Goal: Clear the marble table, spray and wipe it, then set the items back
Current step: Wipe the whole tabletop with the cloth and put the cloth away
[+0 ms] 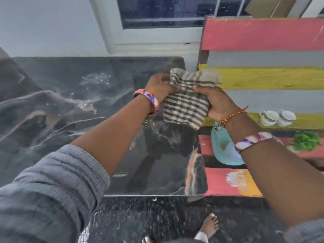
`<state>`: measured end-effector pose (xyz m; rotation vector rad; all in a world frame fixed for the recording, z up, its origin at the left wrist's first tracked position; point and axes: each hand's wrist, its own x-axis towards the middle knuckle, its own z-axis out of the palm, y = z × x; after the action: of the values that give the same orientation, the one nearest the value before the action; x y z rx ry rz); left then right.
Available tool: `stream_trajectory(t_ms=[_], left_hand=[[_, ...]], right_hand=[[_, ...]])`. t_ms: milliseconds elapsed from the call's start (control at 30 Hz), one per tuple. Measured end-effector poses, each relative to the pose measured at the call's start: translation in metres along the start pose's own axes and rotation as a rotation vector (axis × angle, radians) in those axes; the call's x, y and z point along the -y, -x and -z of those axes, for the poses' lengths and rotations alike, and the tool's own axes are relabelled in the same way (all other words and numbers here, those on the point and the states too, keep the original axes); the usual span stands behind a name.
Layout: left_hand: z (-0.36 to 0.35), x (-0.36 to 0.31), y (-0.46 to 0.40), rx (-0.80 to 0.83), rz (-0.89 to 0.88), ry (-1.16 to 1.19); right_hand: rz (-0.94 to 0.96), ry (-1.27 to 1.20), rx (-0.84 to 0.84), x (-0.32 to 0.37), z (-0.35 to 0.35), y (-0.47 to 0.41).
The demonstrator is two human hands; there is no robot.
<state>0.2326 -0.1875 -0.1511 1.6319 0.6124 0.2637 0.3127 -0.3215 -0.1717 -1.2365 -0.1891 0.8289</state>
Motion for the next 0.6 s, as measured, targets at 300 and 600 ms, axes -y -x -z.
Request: stream_trajectory(t_ms=[300,600], left_hand=[[0.074,0.053,0.026,-0.137,0.087,-0.283],[0.109,0.082,0.078,-0.186,-0.001,-0.605]], right_hand=[[0.13,1.523,0.249,-0.014,-0.043,0.062],[0.089,1.844,0.054,-0.117,-0.029,0.058]])
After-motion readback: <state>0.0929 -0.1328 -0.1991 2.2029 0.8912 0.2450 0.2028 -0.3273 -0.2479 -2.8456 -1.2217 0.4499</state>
